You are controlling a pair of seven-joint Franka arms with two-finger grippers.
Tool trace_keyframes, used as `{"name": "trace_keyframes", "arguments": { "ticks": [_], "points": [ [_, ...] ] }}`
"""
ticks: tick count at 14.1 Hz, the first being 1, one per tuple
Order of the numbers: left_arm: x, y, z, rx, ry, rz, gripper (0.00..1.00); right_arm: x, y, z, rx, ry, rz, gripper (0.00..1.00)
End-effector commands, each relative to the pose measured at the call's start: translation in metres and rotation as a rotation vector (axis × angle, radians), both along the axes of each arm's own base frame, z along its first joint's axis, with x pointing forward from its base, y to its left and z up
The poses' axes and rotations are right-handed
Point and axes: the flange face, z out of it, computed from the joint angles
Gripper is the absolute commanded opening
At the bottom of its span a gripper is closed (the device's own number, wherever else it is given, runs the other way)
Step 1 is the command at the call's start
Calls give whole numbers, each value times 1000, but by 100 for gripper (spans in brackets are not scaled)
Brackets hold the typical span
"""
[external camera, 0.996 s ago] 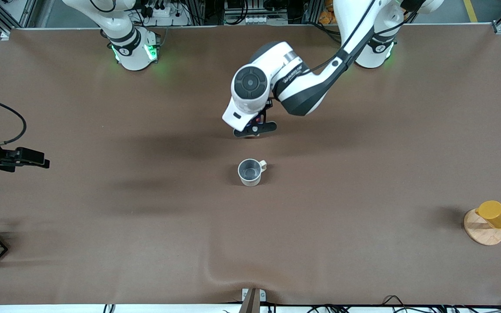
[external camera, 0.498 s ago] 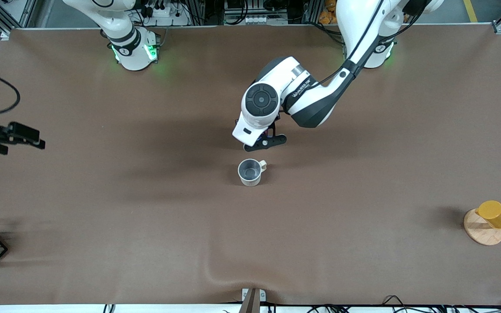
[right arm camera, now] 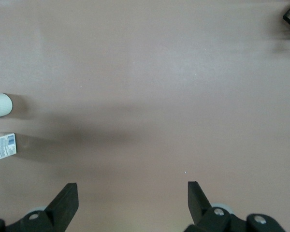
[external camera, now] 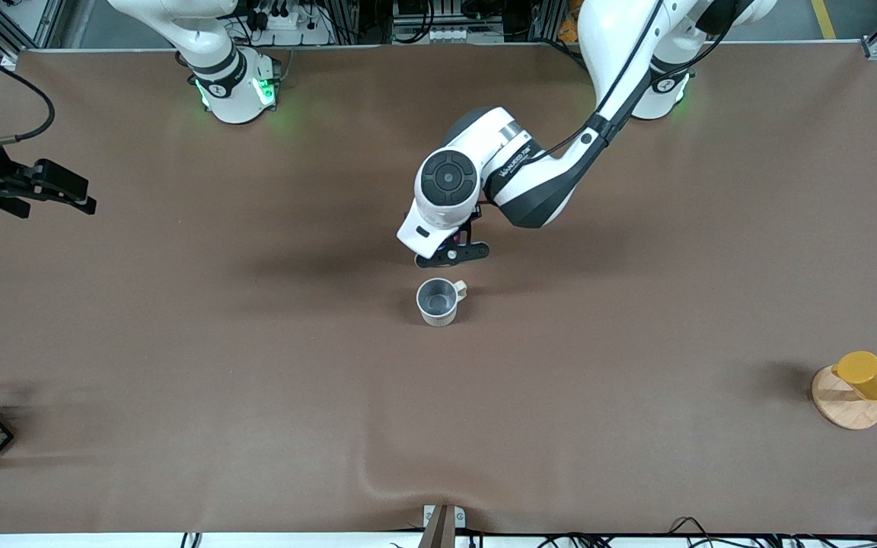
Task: Place milk next to cup
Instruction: 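Lower the milk carton beside the mug with the left gripper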
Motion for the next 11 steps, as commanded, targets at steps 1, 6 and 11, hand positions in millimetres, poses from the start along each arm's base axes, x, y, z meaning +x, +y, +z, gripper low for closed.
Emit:
{"name": "trace_keyframes", "arguments": {
  "ticks": [1, 6, 11],
  "points": [
    [8, 1, 4, 9, -45, -32, 15, -11, -7, 4, -16, -17, -30, 100],
    [18, 7, 4, 4, -59, -55, 15, -9, -6, 5, -18, -13, -130, 100],
    [21, 4, -4, -11, -69, -45, 21, -9, -4, 3, -16, -5, -195, 100]
  ]
}}
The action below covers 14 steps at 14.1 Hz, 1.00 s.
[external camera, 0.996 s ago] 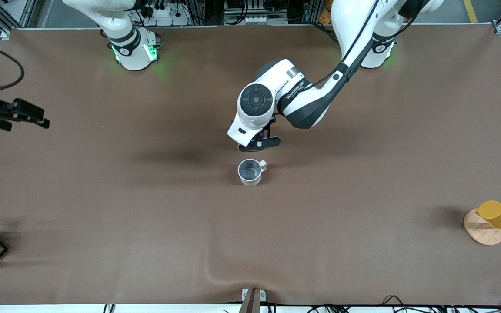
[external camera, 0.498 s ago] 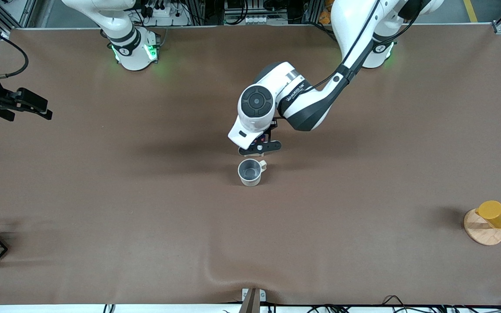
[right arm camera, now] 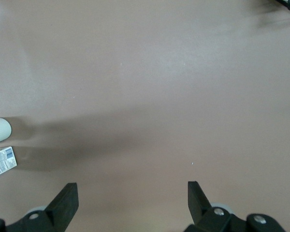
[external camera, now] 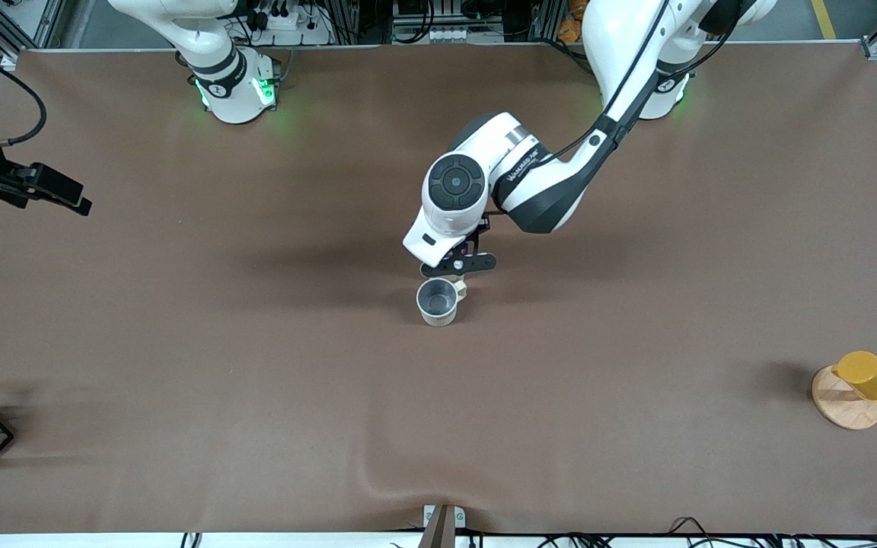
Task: Place milk next to cup
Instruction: 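Lower the milk carton beside the mug with the left gripper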
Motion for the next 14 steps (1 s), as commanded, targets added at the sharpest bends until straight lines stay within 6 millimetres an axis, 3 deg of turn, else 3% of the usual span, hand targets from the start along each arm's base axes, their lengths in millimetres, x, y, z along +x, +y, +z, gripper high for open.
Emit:
{"name": "trace_keyframes", "arguments": {
  "ticks": [1, 2, 7, 10, 12, 14],
  "points": [
    [5, -6, -8, -3, -28, -15, 42, -6, -1, 4, -18, -10, -3, 100],
    [5, -6, -8, -5, -29, -18, 99, -6, -3, 4, -18, -11, 11, 100],
    [-8, -9, 31, -10, -34, -35, 100, -7, -12, 2, -15, -6, 30, 100],
    [-11, 5, 85, -16, -60, -31, 100, -7, -12, 2, -15, -6, 31, 100],
    [2, 36, 131, -21, -108, 7, 100, -6, -11, -1, -14, 0, 33, 100],
    [34, 96, 184, -38, -183, 73, 100, -6, -7, 0, -15, -1, 36, 100]
  ]
}}
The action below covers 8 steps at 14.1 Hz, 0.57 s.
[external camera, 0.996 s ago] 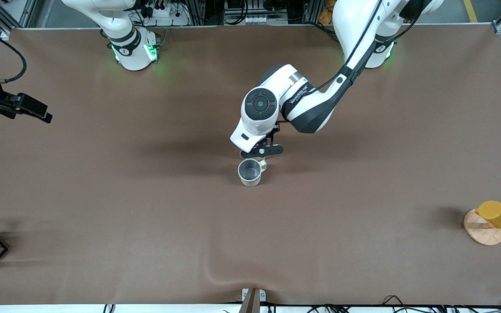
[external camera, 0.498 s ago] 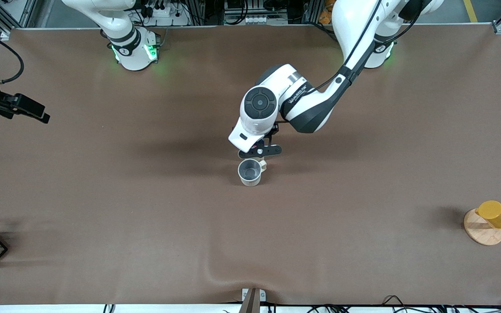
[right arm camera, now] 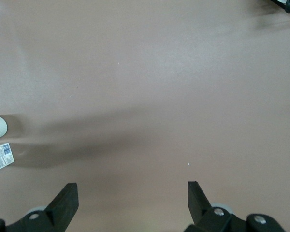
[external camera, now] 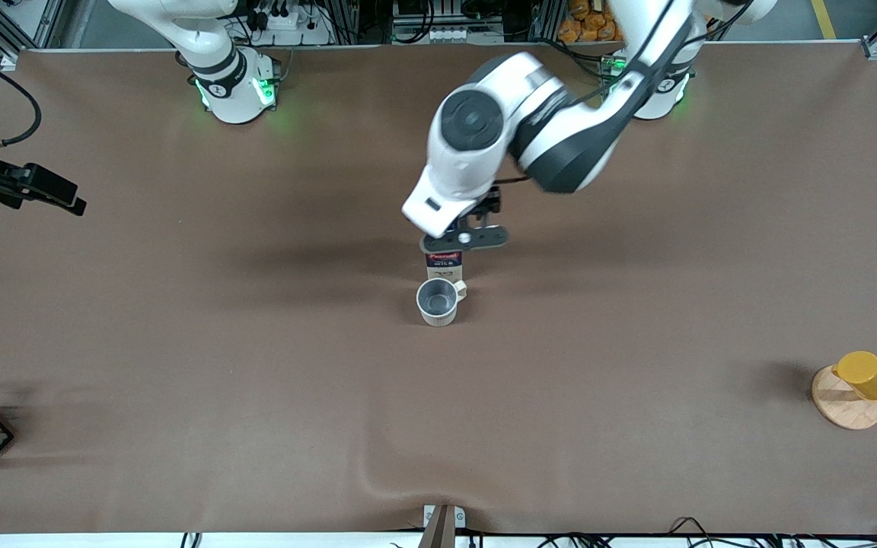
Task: Place milk next to cup
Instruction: 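Lower the milk carton beside the mug with the left gripper, then open the left gripper to release the milk carton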
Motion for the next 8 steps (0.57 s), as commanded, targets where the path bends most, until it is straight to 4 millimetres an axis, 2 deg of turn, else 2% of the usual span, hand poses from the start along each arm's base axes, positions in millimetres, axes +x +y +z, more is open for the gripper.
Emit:
{"name": "trace_keyframes", "arguments": {
  "ticks": [1, 4, 5, 6, 8],
  "points": [
    [30, 88, 77, -5, -103, 41, 100, -6, 2, 2, -13, -5, 16, 100],
    [68, 213, 114, 25, -108, 9, 100, -5, 5, 0, -13, -1, 16, 100],
    [73, 243, 123, 30, -111, -20, 100, -5, 6, 1, -13, -3, 14, 100],
    [71, 263, 129, 45, -92, -29, 100, -5, 8, 2, -15, -4, 17, 100],
    [63, 288, 140, 114, -68, -15, 100, -5, 7, 2, -18, -6, 22, 100]
  ]
}}
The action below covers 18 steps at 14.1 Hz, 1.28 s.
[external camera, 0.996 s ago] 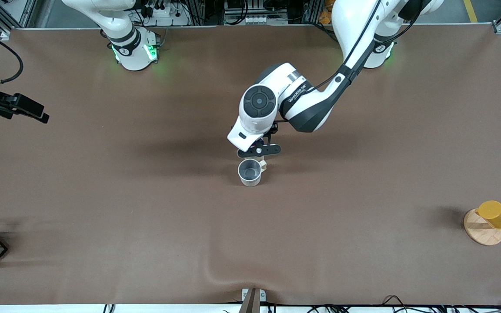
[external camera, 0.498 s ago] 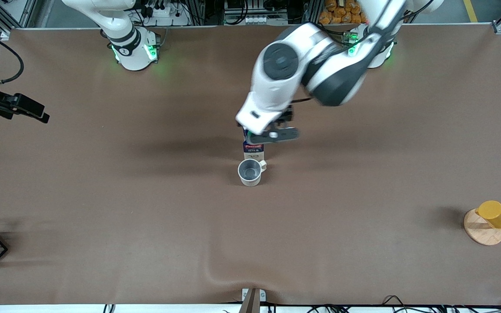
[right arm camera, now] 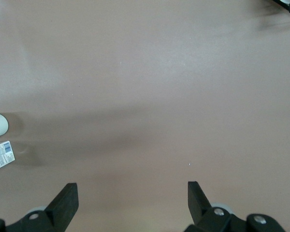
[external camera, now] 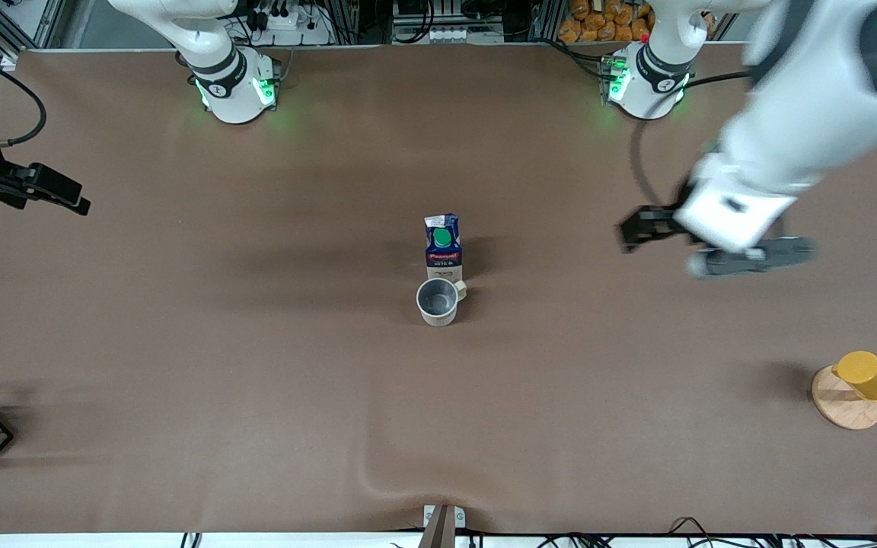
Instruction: Place milk next to cup
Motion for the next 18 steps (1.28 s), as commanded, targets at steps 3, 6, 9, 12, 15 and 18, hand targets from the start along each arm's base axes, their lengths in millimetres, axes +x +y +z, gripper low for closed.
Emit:
{"name": "trace_keyframes", "arguments": {
  "ticks": [3, 6, 9, 12, 15, 18],
  "points": [
    [-29, 30, 27, 139, 11, -14, 100, -5, -1, 1, -39, -4, 14, 100],
    [-30, 65, 36, 124, 15, -49, 100, -5, -1, 1, -41, -4, 14, 100],
    [-49, 92, 43, 86, 24, -34, 100, -5, -3, 1, -41, -1, 11, 100],
    [-61, 120, 42, 76, 25, -49, 100, -5, -2, 1, -41, -1, 13, 100],
    [-66, 127, 42, 87, 24, -42, 100, -5, 0, 1, -41, -1, 16, 100],
    [-72, 140, 39, 85, -1, -59, 100, -4, 0, -1, -41, 2, 16, 100]
  ]
}}
